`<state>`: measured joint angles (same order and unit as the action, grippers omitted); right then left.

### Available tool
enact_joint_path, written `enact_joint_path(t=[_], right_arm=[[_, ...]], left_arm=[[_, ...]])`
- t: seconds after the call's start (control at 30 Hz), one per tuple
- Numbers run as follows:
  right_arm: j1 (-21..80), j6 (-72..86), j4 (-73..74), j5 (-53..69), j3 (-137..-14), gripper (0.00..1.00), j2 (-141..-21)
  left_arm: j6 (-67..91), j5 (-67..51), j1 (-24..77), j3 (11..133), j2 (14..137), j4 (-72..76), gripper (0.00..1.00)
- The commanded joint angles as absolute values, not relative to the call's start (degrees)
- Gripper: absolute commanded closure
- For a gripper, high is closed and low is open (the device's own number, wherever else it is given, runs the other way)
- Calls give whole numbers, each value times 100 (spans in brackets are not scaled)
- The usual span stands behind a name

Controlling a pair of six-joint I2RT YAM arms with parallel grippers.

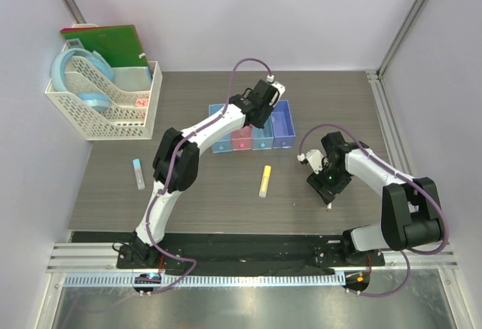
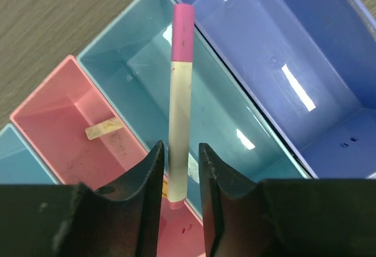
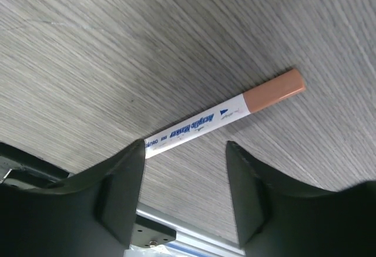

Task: Sort the stationery into containers
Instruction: Pick up the stationery from the center of the board.

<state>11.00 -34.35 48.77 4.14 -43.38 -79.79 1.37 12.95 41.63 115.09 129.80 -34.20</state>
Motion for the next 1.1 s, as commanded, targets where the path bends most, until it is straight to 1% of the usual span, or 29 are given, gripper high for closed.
enact_joint_path(t=[0.0,0.03,0.07,0.1,0.13,0.2,0.23,0.27,0.3,0.47,0.6,0.77,0.93,0.97,1.0,1.07], right_arm=[[1072,-3463,4658,519,-4324,48,-8094],[1072,-3463,4650,536,-4316,51,-8138],[1064,-3463,4597,536,-4307,56,-8173],[1072,-3463,4579,527,-4289,68,-8226],[1072,-3445,4518,527,-4280,74,-8244],[1072,-3437,4465,554,-4272,82,-8235],[1072,-3410,4413,562,-4271,93,-8227],[1072,-3393,4403,562,-4271,97,-8218],[1081,-3384,4386,571,-4280,99,-8200],[1072,-3349,4289,527,-4324,99,-8025],[1072,-3287,4228,580,-4438,99,-7884],[1081,-3182,4280,633,-4745,99,-7612],[1081,-2962,4456,914,-5597,99,-7383],[1090,-2927,4465,975,-5912,99,-7365],[1116,-2822,4456,1054,-6072,99,-7383],[1151,-2681,4360,1256,-6562,99,-7470]], left_arm=[[193,1318,4192,11707,13061,-3656,63],[193,1318,4192,11716,13052,-3648,52],[193,1318,4192,11716,13026,-3656,47],[185,1318,4201,11725,13017,-3648,44],[185,1318,4192,11742,12999,-3656,43],[176,1318,4192,11733,12955,-3656,43],[176,1310,4192,11733,12946,-3648,43],[176,1310,4192,11742,12920,-3647,43],[167,1310,4201,11760,12911,-3656,43],[132,1353,4192,11839,12824,-3700,43],[27,1336,4192,11795,12490,-3595,42],[-290,1362,4175,11330,11559,-3244,42],[-685,1537,4078,10277,10594,-3094,40],[-781,1625,4035,9822,10469,-3050,39],[-974,1739,4008,9591,10329,-2945,35],[-1142,1933,3886,8960,9987,-2901,32]])
